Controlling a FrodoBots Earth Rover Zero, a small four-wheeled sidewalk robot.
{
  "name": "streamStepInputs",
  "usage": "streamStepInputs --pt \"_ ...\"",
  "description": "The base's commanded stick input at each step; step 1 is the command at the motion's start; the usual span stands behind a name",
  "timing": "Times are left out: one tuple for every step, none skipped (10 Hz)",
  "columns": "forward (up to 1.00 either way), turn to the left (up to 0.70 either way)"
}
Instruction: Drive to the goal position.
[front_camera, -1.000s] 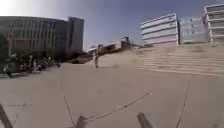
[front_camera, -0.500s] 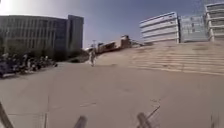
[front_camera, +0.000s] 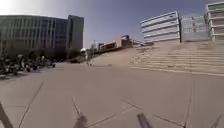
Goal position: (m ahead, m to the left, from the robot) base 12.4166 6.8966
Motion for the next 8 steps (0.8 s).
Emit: streamStepInputs --pt "1.00 0.00" --pt "1.00 0.00" --pt "1.00 0.00" --pt "1.00 0.00" --pt "1.00 0.00" --pt "1.00 0.00" --pt "1.00 0.00" --pt "1.00 0.00"
